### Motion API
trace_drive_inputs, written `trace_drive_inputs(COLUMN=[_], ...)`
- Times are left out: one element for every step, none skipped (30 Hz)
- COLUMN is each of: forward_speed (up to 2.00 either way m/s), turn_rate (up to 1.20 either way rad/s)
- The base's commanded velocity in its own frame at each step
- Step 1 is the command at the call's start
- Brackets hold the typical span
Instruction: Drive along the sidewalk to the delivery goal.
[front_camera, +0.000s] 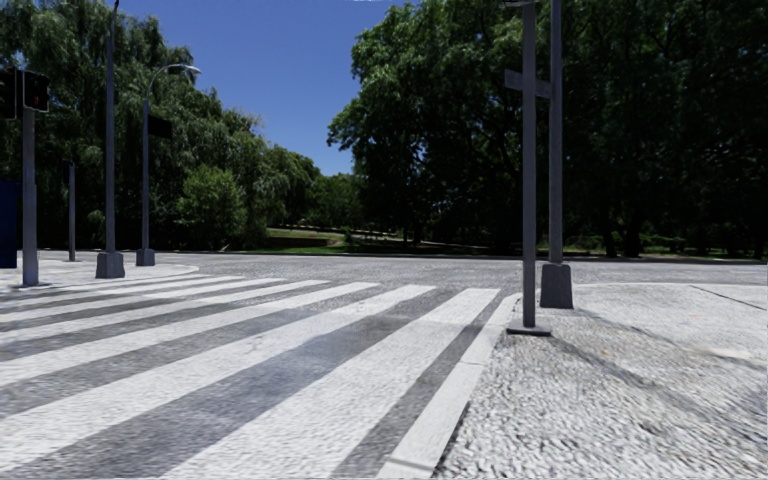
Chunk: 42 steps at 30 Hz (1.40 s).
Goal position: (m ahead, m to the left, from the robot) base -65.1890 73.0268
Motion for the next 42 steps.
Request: trace_drive_inputs(forward_speed=[1.3,1.31,1.32,1.32,1.33,1.33,1.34,1.34,1.36,1.36,1.36,1.36,1.36,1.37,1.37,1.37,1.37,1.37,1.37,1.37,1.37,1.37,1.37,1.37,1.37,1.38,1.38,1.38,1.38,1.38,1.38,1.38,1.38,1.39,1.39,1.41,1.57,2.0,2.0,2.0,2.0,2.0], turn_rate=[0.92,0.92,0.92,0.92,0.92,0.92,0.92,0.92,0.92,0.92,0.92,0.92,0.92,0.92,0.92,0.92,0.92,0.92,0.92,0.92,0.92,0.92,0.92,0.92,0.92,0.92,0.92,0.9,0.89,0.89,0.89,0.89,0.89,0.89,0.89,0.85,0.8,0.77,0.77,0.77,0.76,0.76])
